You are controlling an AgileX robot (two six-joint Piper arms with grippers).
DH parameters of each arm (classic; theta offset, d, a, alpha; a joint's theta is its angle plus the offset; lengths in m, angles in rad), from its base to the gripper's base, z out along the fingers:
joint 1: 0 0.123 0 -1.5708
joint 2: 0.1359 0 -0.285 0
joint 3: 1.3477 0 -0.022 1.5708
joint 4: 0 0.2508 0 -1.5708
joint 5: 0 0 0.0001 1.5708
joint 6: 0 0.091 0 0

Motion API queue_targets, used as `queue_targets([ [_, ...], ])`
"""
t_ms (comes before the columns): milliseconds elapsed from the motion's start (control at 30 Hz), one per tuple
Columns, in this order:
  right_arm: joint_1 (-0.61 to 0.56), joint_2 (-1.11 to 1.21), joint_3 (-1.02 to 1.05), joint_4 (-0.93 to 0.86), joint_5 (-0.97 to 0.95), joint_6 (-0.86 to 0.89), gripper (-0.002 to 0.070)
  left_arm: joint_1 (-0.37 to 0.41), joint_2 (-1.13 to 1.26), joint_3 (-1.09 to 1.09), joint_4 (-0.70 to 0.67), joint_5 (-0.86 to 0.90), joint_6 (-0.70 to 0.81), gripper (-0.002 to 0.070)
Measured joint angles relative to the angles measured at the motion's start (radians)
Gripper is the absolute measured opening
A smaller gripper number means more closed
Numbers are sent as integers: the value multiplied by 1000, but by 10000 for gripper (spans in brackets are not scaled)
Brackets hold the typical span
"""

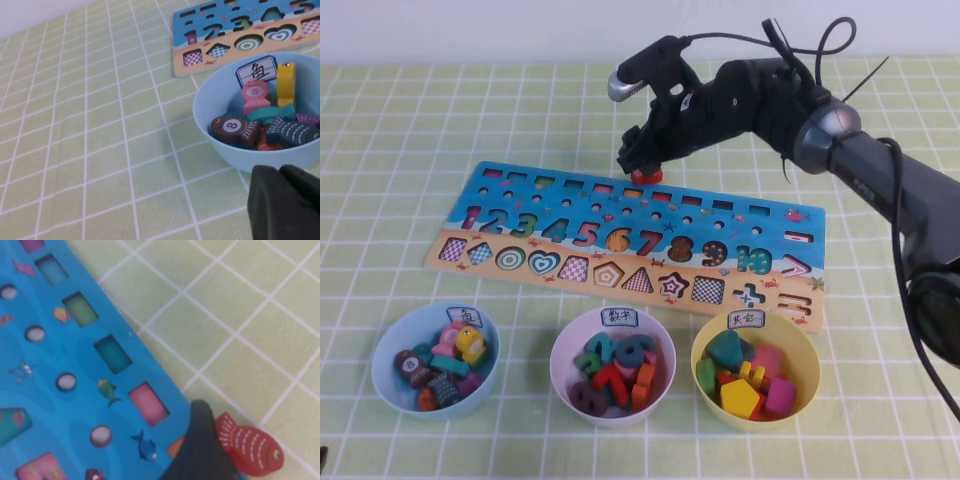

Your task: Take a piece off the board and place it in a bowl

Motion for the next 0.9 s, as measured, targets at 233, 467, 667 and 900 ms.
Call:
queue_targets([
  [233, -13, 0, 0, 54, 17, -28, 441, 0, 0, 0, 0, 0, 0, -5],
  [467, -56, -6, 0, 1, 193, -29, 387, 0, 0, 0, 0, 0, 0, -5],
  [667, -110, -11, 0, -9, 156, -30, 342, 0, 0, 0, 0, 0, 0, -5],
  [900, -114, 0, 0, 178, 68, -226, 352, 0, 0, 0, 0, 0, 0, -5],
])
